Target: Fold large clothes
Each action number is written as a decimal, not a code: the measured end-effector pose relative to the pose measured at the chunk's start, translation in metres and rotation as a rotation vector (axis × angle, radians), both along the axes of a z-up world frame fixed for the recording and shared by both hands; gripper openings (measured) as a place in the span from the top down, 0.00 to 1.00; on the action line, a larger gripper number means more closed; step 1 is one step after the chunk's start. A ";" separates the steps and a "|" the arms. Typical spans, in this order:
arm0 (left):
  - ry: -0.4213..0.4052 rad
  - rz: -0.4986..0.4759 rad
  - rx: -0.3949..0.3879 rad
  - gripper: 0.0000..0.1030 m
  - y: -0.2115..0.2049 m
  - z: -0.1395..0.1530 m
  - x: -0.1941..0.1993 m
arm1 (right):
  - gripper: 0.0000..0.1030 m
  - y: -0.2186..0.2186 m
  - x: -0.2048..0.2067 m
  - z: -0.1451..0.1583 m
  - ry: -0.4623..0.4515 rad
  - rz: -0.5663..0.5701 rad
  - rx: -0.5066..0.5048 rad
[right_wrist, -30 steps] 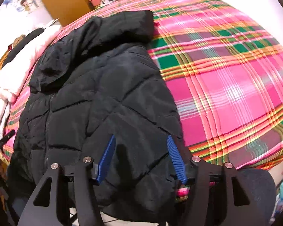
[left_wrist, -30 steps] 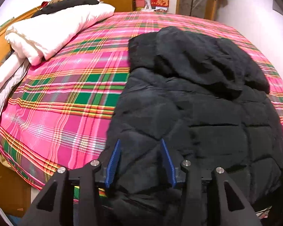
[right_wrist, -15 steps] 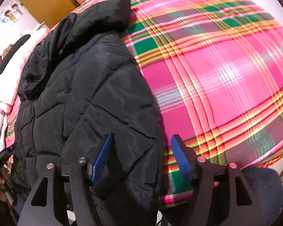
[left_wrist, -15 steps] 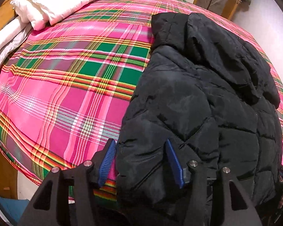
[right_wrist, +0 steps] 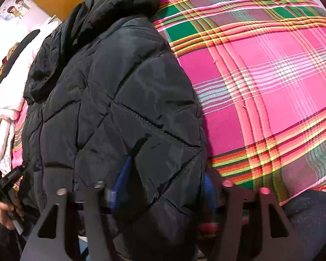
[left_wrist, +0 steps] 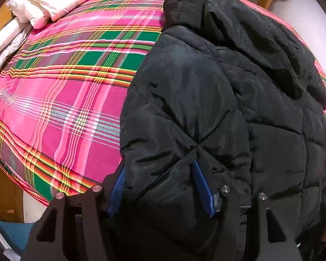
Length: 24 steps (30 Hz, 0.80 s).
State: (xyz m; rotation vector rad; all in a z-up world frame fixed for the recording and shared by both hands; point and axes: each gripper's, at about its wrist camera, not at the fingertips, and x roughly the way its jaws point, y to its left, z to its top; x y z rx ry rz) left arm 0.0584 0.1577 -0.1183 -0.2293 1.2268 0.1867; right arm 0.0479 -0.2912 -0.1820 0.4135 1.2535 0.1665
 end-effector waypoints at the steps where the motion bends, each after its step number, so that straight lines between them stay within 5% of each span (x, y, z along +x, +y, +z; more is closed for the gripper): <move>1: -0.002 -0.006 -0.012 0.48 0.001 0.001 0.000 | 0.74 0.000 -0.001 0.002 -0.004 0.006 0.016; 3: -0.020 -0.017 -0.027 0.72 0.002 0.007 -0.002 | 0.83 0.002 -0.002 0.010 -0.021 0.017 0.023; 6: -0.084 -0.026 -0.086 0.82 0.007 0.028 -0.012 | 0.87 -0.001 -0.006 0.032 -0.061 0.023 0.067; 15: -0.321 -0.030 -0.272 0.83 0.028 0.115 -0.040 | 0.89 -0.023 -0.023 0.100 -0.215 0.018 0.172; 24: -0.341 -0.054 -0.336 0.84 0.025 0.131 -0.067 | 0.89 -0.033 -0.041 0.112 -0.248 0.015 0.240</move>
